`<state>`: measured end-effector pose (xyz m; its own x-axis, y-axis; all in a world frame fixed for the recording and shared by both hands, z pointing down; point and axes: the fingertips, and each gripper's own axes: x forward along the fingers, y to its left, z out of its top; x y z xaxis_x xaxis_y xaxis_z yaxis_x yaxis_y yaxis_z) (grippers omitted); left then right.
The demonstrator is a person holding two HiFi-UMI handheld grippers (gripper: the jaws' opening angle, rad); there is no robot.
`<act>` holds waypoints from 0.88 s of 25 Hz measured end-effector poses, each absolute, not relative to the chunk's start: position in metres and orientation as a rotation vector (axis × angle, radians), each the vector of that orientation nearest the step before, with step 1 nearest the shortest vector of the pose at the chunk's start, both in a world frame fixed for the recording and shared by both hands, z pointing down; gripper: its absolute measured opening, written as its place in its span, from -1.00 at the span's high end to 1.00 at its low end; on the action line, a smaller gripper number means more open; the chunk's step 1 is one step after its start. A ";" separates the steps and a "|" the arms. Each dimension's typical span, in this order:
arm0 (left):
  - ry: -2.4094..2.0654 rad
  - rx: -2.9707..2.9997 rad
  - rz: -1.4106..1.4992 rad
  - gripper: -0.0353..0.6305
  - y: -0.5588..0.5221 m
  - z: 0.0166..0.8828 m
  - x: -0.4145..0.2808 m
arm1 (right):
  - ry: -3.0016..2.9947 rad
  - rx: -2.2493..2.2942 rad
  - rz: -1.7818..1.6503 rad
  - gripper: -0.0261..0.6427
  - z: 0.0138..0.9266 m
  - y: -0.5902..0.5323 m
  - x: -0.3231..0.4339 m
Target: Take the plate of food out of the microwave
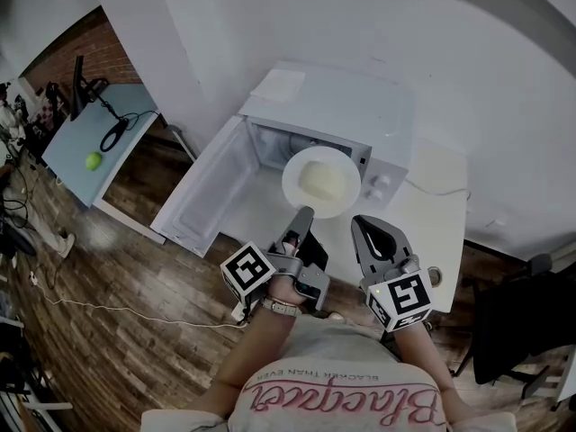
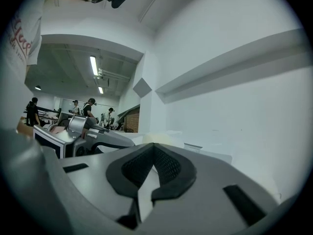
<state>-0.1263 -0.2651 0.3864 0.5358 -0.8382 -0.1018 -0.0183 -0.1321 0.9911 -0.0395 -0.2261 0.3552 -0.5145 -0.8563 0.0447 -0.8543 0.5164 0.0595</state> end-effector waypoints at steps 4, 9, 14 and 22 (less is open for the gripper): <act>-0.762 1.545 -0.827 0.86 -0.269 0.381 -0.129 | -2.675 1.485 -0.078 0.89 0.349 -0.226 -0.046; -0.743 1.557 -0.818 0.86 -0.274 0.369 -0.126 | -2.659 1.517 -0.109 0.89 0.337 -0.235 -0.043; -0.722 1.591 -0.815 0.86 -0.278 0.355 -0.123 | -2.648 1.583 -0.142 0.89 0.322 -0.243 -0.036; -0.686 1.623 -0.803 0.86 -0.284 0.338 -0.114 | -2.634 1.624 -0.161 0.89 0.309 -0.249 -0.031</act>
